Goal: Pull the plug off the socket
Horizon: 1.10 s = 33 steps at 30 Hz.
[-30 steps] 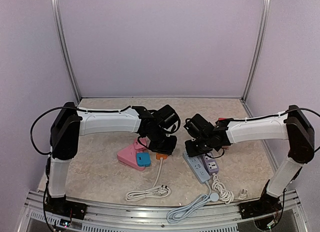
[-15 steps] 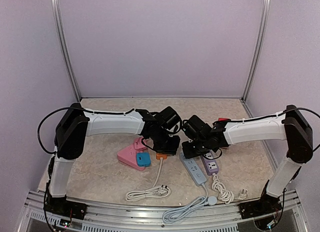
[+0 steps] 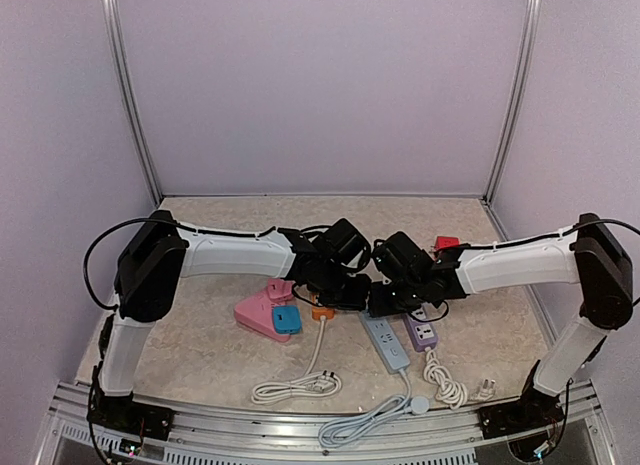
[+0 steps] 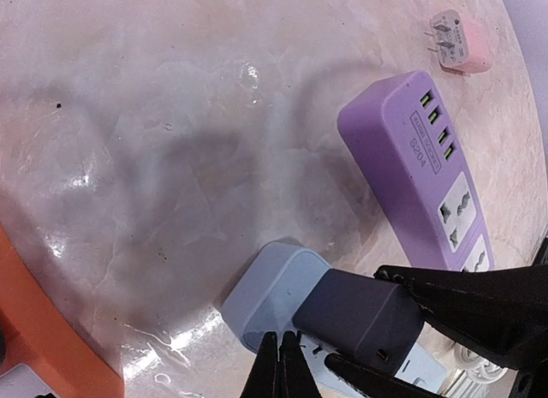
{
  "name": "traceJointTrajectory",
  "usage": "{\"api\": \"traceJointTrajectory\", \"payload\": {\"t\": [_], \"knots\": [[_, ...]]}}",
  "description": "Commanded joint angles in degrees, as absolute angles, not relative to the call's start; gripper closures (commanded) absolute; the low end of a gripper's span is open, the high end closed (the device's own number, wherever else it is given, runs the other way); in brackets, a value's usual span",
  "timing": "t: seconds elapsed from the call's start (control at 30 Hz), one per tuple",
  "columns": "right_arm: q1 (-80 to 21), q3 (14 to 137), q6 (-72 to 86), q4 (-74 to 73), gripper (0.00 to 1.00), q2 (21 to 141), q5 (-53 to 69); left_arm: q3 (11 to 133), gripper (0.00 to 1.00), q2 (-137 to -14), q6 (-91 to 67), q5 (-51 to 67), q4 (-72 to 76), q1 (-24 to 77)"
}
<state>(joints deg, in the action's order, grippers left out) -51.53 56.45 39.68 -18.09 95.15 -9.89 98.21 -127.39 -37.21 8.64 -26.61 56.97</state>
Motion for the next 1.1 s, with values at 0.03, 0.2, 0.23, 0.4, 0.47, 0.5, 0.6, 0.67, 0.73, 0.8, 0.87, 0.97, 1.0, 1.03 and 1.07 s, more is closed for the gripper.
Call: {"api": "traceJointTrajectory", "payload": {"t": [0.03,0.2,0.23,0.4,0.47,0.5,0.6,0.67,0.73,0.8,0.87,0.97,1.0,1.03,1.07], "knots": [[-52.2,53.3,45.9,-12.0,0.93,95.0,-0.4,96.6,1.00,-128.7,-35.9,9.8,-22.9,57.8],[-52.2,53.1,47.1,-11.3,0.93,94.4,-0.6,96.8,1.00,-130.0,-36.0,10.1,-23.1,58.1],[-52.2,53.1,47.2,-11.4,0.94,94.1,-1.0,96.5,1.00,-130.0,-36.2,9.9,-23.2,58.1],[-52.1,53.9,47.1,-13.2,0.94,93.3,-4.2,93.6,1.00,-129.5,-37.0,9.9,-23.7,58.2],[-52.2,54.5,46.8,-13.7,0.94,93.4,-5.1,92.2,1.00,-128.9,-37.0,11.0,-23.6,58.3],[-52.2,54.8,46.7,-13.7,0.94,93.5,-5.5,91.9,1.00,-128.8,-37.1,11.2,-23.9,58.3],[-52.2,55.6,46.6,-13.5,0.95,93.7,-6.0,91.1,1.00,-129.0,-37.1,11.5,-24.7,58.3],[-52.2,55.7,46.9,-13.1,0.96,93.4,-6.6,90.5,1.00,-129.1,-37.0,11.7,-25.0,58.3],[-52.2,56.0,47.2,-13.1,0.96,92.9,-7.6,90.0,1.00,-129.3,-37.3,11.6,-25.6,58.3],[-52.2,56.4,47.2,-13.2,0.96,92.5,-8.4,89.2,1.00,-129.5,-37.8,11.8,-25.7,58.3],[-52.2,57.1,47.2,-13.5,0.96,92.2,-9.0,88.5,1.00,-129.8,-38.1,12.0,-25.7,58.2],[-52.2,58.5,46.8,-14.5,0.97,92.0,-9.8,87.4,1.00,-130.0,-38.2,12.0,-25.7,58.1],[-52.2,59.0,46.6,-14.8,0.97,91.9,-10.1,87.0,1.00,-130.1,-38.2,12.0,-25.5,58.1],[-52.2,59.4,46.5,-15.2,0.97,91.8,-10.4,86.5,1.00,-130.1,-38.3,12.0,-25.3,58.0],[-52.2,59.6,46.4,-15.3,0.97,91.6,-10.7,86.1,1.00,-130.1,-38.4,12.1,-25.0,57.9]]}}
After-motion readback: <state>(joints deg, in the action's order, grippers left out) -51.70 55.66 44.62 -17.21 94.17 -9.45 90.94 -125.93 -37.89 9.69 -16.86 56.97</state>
